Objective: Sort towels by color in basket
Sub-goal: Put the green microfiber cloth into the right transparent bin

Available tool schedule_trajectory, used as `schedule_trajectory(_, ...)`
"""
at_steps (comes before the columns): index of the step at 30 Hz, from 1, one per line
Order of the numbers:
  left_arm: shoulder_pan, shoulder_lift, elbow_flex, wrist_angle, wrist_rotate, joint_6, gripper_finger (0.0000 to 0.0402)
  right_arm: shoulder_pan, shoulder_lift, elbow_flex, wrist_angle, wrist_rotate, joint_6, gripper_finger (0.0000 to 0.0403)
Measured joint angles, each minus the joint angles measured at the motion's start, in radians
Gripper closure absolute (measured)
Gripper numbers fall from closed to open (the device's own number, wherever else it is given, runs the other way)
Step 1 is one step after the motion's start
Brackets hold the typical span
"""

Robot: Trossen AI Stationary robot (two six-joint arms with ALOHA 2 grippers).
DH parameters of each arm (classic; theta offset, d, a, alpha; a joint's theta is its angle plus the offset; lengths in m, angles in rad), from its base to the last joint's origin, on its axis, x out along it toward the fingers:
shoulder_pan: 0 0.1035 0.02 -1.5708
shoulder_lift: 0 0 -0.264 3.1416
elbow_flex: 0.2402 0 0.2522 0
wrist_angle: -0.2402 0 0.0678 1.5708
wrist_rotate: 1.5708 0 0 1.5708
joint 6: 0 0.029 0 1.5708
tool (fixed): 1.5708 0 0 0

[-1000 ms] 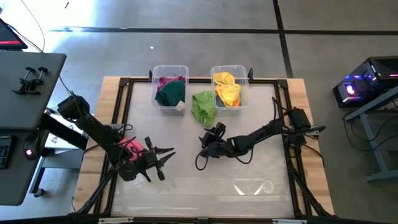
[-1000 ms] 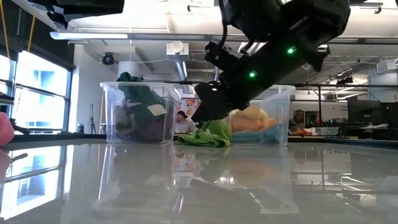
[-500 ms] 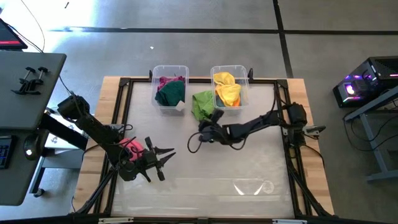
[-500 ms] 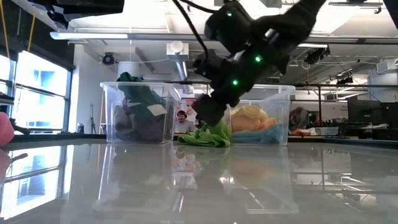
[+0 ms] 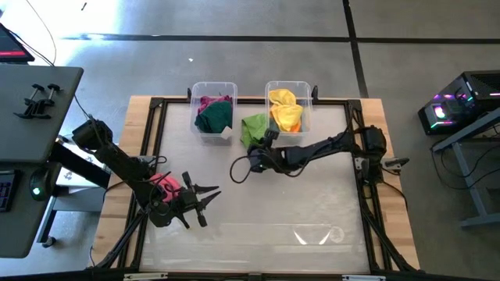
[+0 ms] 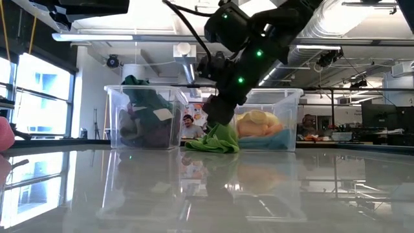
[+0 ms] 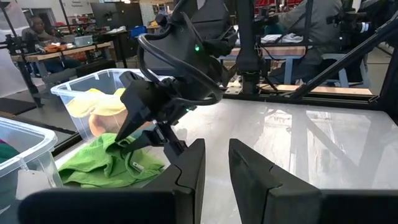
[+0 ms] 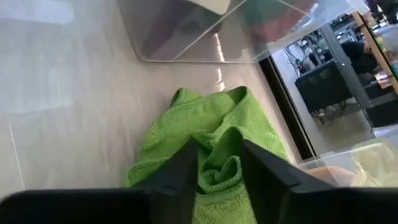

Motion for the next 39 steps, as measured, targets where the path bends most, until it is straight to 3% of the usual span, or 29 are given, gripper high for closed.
schedule_trajectory(6, 0.0, 0.0, 0.0, 0.0, 0.001, -0.001, 0.0344, 0.006, 0.002, -0.001, -0.019, -0.015, -0.026, 0.0393)
schedule_trajectory(19, 0.0, 0.0, 0.0, 0.001, 0.012, -0.003, 0.0344, 0.112, -0.03, -0.006, -0.018, -0.043, -0.147, 0.04)
schedule_trajectory(25, 0.0, 0.0, 0.0, 0.001, 0.012, -0.017, 0.0344, 0.086, -0.031, -0.006, -0.087, -0.082, -0.365, 0.0346)
schedule_trajectory(28, 0.0, 0.0, 0.0, 0.001, 0.011, -0.017, 0.0344, 0.056, -0.031, -0.006, -0.106, -0.112, -0.368, 0.0287)
schedule_trajectory(33, 0.008, 0.0, 0.0, 0.001, 0.011, -0.016, 0.0344, -0.01, -0.017, -0.005, -0.1, -0.226, -0.237, 0.0198)
schedule_trajectory(36, 0.008, 0.0, 0.0, 0.001, 0.011, -0.009, 0.0344, -0.034, -0.005, -0.006, -0.1, -0.285, -0.2, 0.0182)
schedule_trajectory(39, 0.008, 0.0, 0.0, 0.001, 0.011, -0.008, 0.0344, -0.047, 0.0, -0.005, -0.09, -0.309, -0.193, 0.0201)
